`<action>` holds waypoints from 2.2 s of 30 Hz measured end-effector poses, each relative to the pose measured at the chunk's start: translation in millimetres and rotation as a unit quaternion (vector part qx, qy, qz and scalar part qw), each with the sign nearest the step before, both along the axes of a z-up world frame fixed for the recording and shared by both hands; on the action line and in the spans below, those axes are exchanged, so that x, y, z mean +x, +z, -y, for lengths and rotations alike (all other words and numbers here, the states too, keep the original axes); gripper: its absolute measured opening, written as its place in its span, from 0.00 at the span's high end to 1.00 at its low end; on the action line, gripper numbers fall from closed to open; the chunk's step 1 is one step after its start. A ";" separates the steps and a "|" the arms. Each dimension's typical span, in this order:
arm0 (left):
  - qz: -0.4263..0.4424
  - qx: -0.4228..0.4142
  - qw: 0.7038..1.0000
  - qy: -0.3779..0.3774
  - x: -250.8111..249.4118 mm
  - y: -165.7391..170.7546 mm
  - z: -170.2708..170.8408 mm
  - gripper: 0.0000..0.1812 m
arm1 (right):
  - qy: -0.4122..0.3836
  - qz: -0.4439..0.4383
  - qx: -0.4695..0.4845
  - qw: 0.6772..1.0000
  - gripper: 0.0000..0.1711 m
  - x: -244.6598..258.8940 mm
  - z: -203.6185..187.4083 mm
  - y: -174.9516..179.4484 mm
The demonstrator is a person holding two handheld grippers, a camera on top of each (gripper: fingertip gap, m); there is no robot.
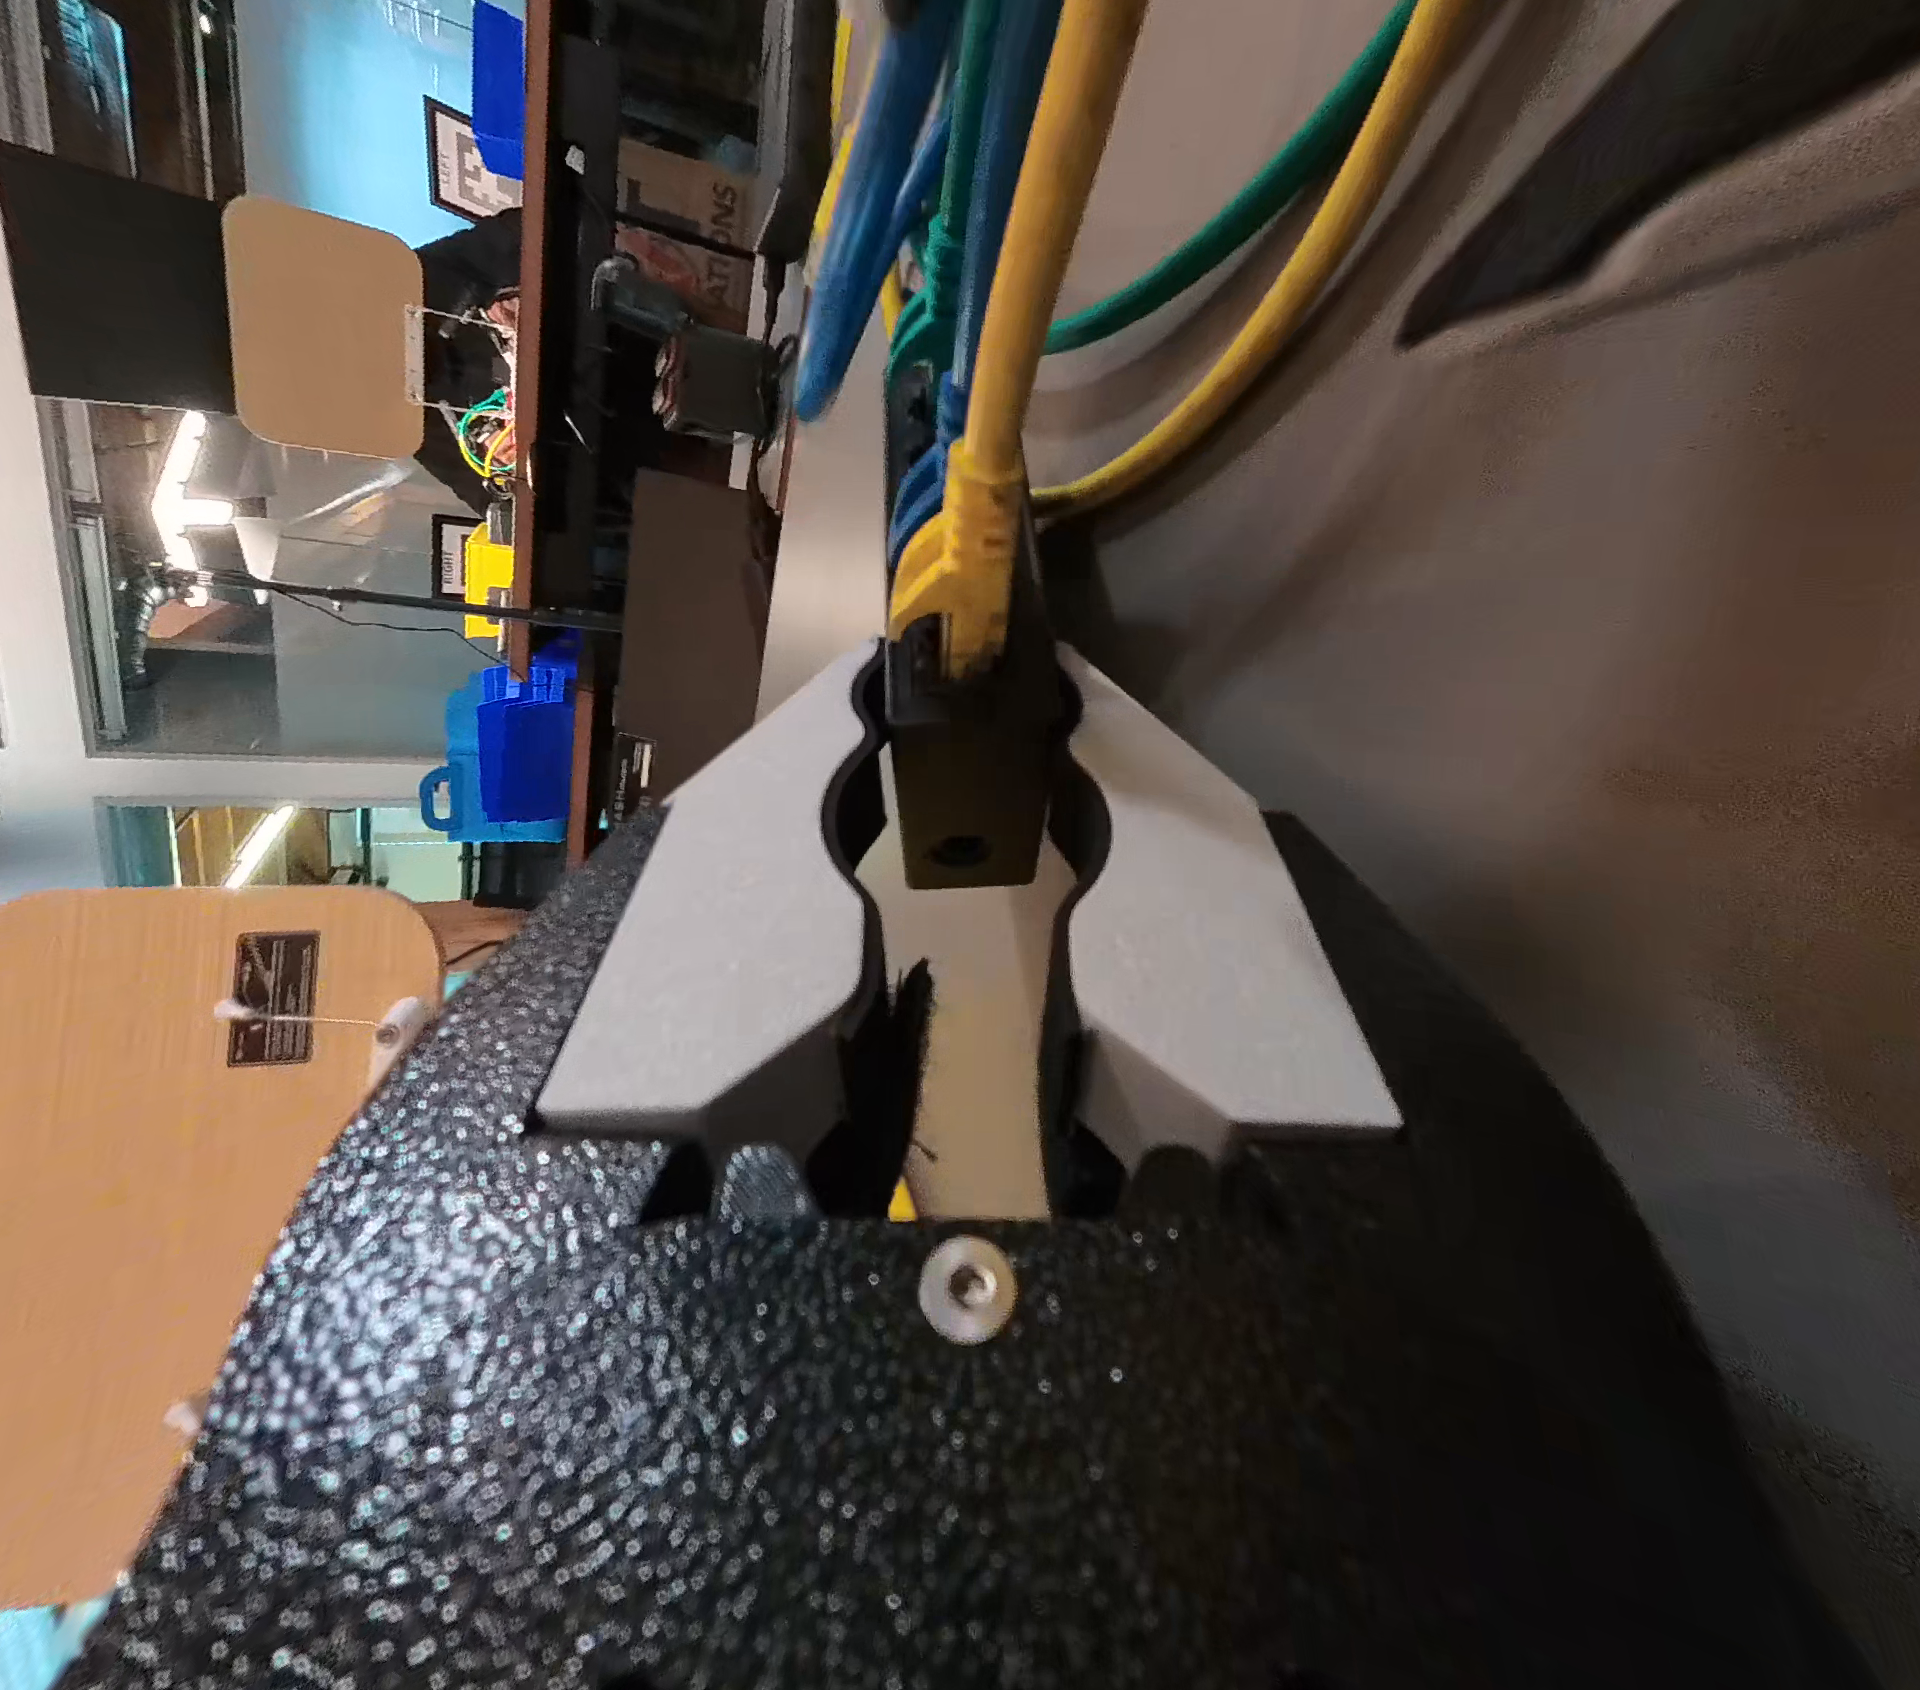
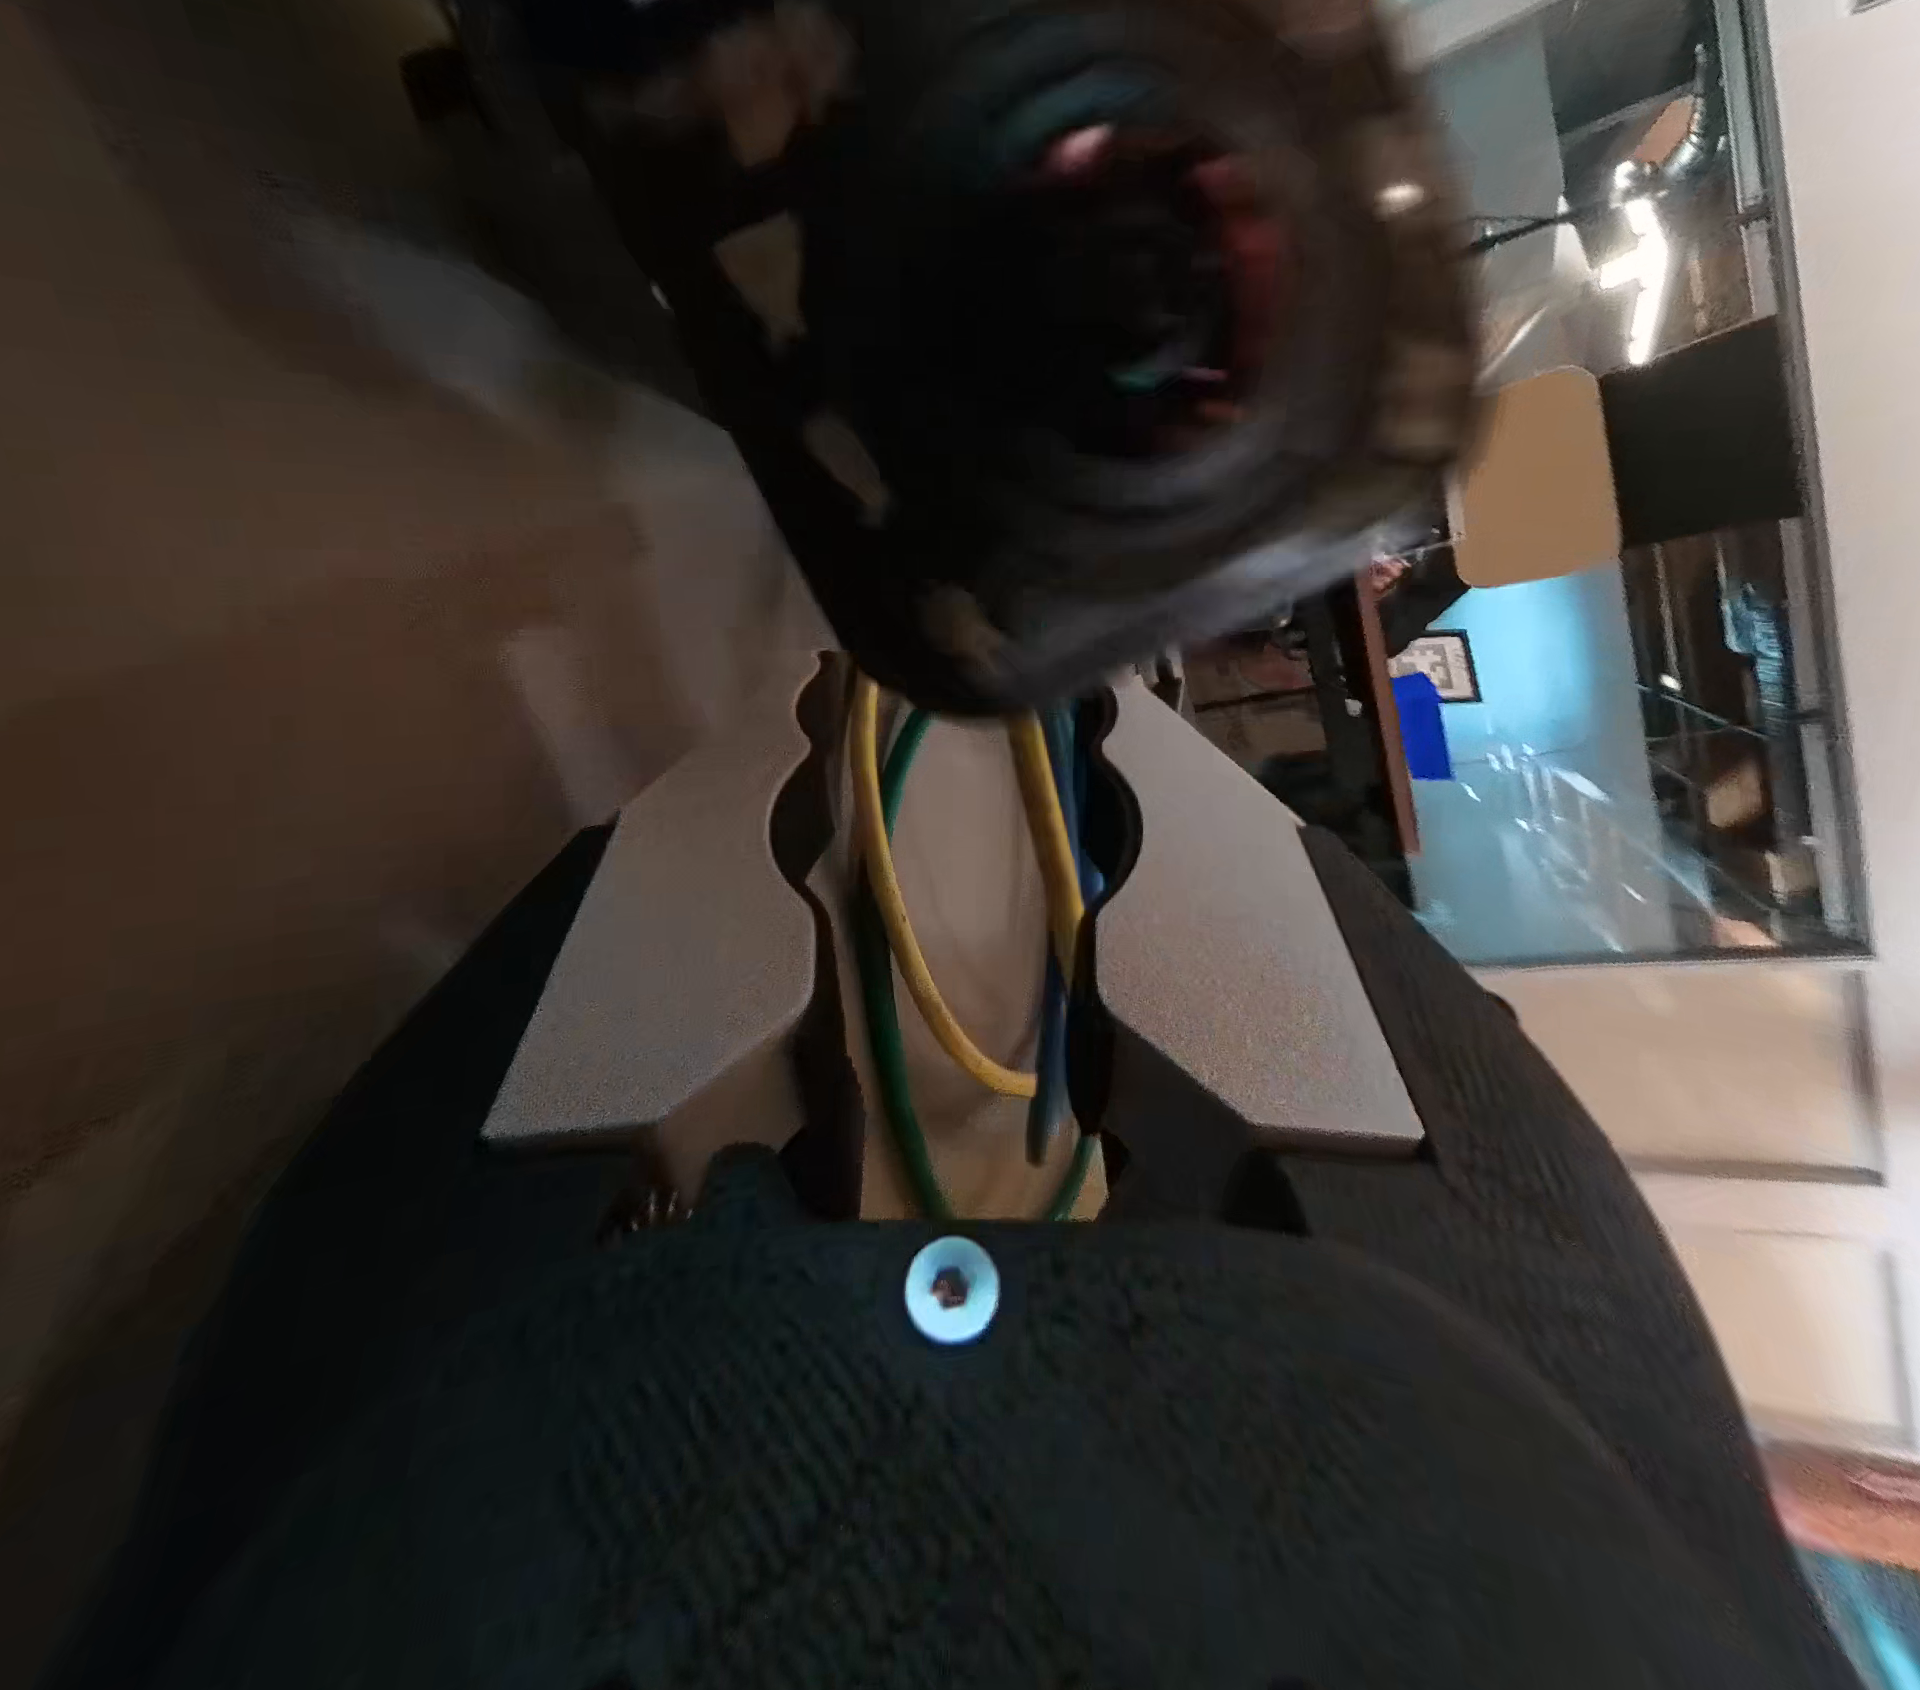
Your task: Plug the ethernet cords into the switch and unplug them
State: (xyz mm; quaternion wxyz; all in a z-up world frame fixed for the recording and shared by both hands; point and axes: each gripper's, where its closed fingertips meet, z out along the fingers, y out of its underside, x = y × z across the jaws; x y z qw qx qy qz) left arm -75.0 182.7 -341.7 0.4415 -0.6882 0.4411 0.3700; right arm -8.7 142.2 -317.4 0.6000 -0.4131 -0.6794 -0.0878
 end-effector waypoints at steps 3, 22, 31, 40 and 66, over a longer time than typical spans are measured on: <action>0.010 -0.002 1.000 -0.008 -1.1 -0.2 8.0 0.87 | -0.033 0.030 0.058 0.997 0.85 -10.7 -11.7 -8.9; -0.024 0.030 0.973 -0.226 22.5 -1.8 52.7 0.82 | 0.082 -0.061 -0.097 0.990 0.96 -9.8 10.0 -13.3; -0.019 0.014 0.981 -0.194 14.0 0.1 46.5 0.86 | 0.088 -0.056 0.019 0.994 0.82 -20.0 27.4 3.0; 0.021 -0.002 0.979 -0.201 16.2 1.8 49.5 0.86 | 0.108 -0.025 0.042 0.993 0.86 -33.5 31.7 -7.0; -0.026 0.006 0.973 -0.228 20.7 -4.1 55.7 0.83 | 0.101 -0.034 0.029 0.994 0.92 -36.6 33.2 -9.9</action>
